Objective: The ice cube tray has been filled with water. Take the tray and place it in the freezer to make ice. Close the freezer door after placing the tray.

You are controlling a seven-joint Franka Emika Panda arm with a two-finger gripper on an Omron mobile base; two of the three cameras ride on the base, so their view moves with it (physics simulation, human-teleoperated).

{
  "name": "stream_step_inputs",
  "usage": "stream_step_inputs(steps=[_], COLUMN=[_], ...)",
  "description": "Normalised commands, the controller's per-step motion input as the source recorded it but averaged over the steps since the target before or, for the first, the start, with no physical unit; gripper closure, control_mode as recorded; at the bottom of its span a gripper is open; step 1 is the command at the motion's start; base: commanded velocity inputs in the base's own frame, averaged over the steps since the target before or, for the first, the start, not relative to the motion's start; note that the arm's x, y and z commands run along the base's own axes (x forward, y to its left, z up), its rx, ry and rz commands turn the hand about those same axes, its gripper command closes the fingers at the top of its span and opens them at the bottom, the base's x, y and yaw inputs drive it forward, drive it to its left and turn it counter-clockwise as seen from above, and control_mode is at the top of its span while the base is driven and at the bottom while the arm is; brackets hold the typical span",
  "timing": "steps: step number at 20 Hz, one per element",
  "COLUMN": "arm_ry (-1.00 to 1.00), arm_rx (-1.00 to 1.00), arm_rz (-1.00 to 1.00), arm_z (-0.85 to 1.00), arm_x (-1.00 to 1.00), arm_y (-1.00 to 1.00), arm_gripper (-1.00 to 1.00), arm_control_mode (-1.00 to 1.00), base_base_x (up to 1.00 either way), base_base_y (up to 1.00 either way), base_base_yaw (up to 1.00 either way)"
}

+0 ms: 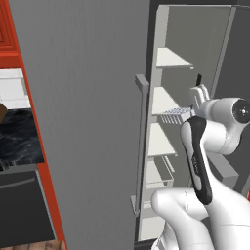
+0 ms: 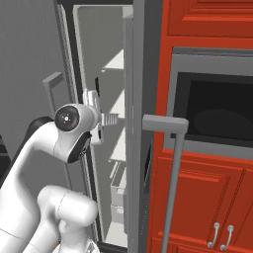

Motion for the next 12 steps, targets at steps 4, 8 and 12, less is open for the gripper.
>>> stream_step_inputs(steps=[4, 8, 12], arm_ry=[0.0, -0.01, -0.02], arm_rx=[0.0, 0.0, 0.0], arm_rz=[0.0, 0.0, 0.01], arm_z=[-0.04, -0.05, -0.06], arm_x=[0.07, 0.03, 0.02], arm_y=[-0.01, -0.05, -0.08], arm_gripper=[1.0, 1.0, 1.0], arm_control_mode=[-1.0, -1.0, -1.0], base_base_x=[0.0, 0.0, 0.0], base_base_y=[0.0, 0.0, 0.0], base_base_yaw=[0.0, 0.0, 0.0])
